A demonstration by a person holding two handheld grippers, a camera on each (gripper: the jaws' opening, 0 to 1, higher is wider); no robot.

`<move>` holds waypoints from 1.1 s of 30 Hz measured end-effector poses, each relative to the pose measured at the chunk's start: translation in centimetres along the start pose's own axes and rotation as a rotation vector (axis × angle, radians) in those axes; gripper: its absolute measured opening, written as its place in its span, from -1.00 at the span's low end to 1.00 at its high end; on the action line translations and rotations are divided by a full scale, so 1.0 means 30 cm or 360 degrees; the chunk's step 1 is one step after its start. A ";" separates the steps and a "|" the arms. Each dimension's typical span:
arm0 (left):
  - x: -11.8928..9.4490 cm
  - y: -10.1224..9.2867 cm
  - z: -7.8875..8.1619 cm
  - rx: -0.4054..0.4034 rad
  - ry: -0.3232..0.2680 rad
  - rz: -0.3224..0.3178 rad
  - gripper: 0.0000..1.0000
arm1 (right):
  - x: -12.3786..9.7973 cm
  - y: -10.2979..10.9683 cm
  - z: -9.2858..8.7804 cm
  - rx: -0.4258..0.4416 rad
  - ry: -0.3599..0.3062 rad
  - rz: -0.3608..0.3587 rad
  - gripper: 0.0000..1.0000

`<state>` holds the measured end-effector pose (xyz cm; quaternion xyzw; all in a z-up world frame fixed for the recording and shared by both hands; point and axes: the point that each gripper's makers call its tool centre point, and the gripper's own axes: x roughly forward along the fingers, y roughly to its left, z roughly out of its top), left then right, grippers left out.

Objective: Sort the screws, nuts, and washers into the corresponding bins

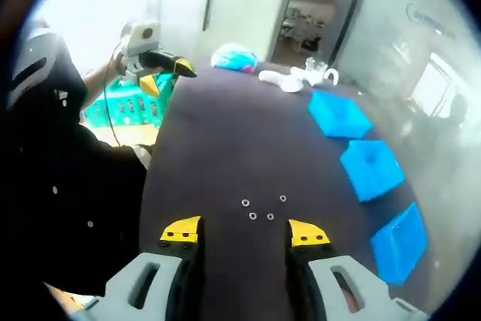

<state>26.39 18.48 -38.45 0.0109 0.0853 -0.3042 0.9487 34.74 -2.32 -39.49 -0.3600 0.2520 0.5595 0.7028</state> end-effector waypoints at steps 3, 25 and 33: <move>-0.001 -0.002 -0.001 0.0001 0.0003 -0.0002 -0.06 | 0.036 -0.007 0.012 -0.0051 0.0056 0.0049 -0.26; -0.012 -0.009 -0.011 0.0004 0.0017 -0.0011 -0.06 | 0.203 0.021 -0.005 -0.0269 0.0375 0.0333 -0.39; -0.014 -0.011 -0.013 -0.0003 0.0018 -0.0006 -0.06 | 0.244 0.008 -0.016 -0.0295 0.0435 0.0370 -0.46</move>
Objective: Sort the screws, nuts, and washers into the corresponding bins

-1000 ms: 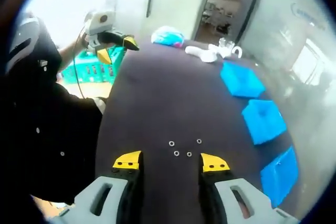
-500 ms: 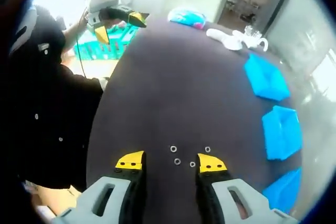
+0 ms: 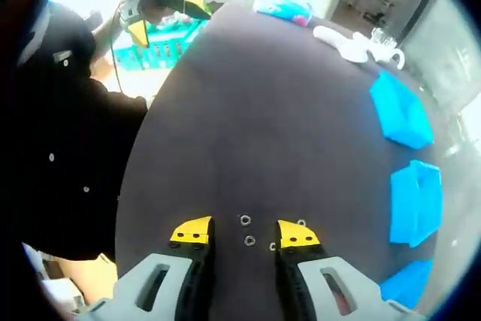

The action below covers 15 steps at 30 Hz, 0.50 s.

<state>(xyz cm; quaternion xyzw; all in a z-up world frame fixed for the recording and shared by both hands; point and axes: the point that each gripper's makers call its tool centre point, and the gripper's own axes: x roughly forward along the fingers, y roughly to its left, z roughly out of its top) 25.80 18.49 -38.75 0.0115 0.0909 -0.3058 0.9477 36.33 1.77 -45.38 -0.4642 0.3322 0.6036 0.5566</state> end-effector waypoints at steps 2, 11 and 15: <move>-0.003 -0.001 -0.002 -0.0003 0.0003 0.0004 -0.07 | -0.018 -0.019 -0.003 -0.0074 0.0006 -0.0048 -0.48; -0.004 0.002 -0.004 -0.0018 0.0001 0.0009 -0.07 | 0.017 0.002 -0.009 -0.0030 0.0052 -0.0018 -0.56; -0.003 0.000 -0.008 -0.0027 0.0002 0.0007 -0.07 | 0.028 0.014 -0.011 -0.0014 0.0058 0.0010 -0.62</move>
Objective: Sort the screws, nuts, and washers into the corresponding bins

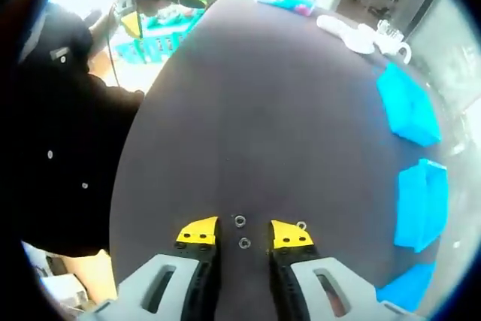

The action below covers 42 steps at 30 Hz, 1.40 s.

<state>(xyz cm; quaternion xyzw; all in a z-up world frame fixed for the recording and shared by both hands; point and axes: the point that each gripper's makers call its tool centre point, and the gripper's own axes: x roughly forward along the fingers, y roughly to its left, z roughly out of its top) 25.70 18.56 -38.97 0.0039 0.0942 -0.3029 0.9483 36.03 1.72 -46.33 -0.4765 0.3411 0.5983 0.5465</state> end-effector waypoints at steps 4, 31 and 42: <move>0.000 0.002 -0.004 -0.0005 0.0005 0.0003 -0.07 | 0.009 0.003 -0.003 0.0014 0.0001 0.0034 -0.64; 0.002 0.010 0.002 -0.0023 0.0002 0.0021 -0.09 | 0.024 0.011 -0.010 0.0110 0.0006 0.0160 -0.96; -0.001 0.010 0.018 -0.0020 -0.0014 0.0024 -0.09 | 0.001 0.032 -0.002 0.0128 -0.0038 0.0133 -0.97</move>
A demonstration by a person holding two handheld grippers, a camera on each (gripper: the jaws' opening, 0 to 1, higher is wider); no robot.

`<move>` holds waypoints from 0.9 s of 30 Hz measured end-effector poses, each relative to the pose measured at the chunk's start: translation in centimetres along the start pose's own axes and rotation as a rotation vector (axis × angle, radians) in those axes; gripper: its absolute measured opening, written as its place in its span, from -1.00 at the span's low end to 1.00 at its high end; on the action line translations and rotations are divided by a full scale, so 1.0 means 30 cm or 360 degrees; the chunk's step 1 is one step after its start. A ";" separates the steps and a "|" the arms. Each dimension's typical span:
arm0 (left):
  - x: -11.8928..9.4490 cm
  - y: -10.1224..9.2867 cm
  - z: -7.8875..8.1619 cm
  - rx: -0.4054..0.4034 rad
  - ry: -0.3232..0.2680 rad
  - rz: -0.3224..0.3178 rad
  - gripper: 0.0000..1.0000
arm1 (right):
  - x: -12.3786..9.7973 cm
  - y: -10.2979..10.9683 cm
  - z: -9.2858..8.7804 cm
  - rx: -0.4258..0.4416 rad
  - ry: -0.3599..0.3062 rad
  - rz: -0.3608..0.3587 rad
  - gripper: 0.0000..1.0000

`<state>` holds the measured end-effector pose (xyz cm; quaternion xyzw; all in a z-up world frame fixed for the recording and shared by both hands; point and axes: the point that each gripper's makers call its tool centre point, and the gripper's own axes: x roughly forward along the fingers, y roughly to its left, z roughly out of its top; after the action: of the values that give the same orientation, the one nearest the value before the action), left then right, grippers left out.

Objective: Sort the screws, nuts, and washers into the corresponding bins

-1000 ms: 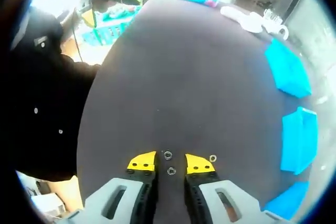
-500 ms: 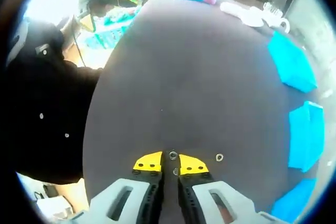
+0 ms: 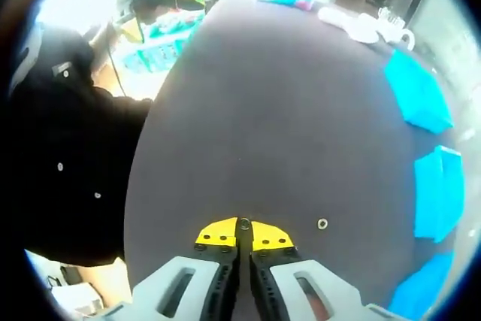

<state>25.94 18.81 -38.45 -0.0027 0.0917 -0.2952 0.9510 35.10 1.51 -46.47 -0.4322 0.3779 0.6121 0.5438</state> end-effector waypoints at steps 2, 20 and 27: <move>0.000 0.001 0.004 0.0002 -0.0004 0.0000 -0.09 | -0.012 0.002 0.005 0.0012 -0.0028 -0.0015 -0.97; -0.013 0.046 0.083 0.0008 -0.0120 0.0084 -0.09 | -0.310 -0.086 0.031 0.0571 -0.1029 -0.0600 -0.97; -0.012 0.045 0.125 0.0027 -0.0159 0.0099 -0.09 | -0.441 -0.087 -0.029 0.0750 -0.1394 -0.0927 -0.97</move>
<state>27.06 19.96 -34.79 -0.0065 0.0416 -0.2659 0.9631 38.26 -3.47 -34.32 -0.0919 0.1091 0.4583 0.8773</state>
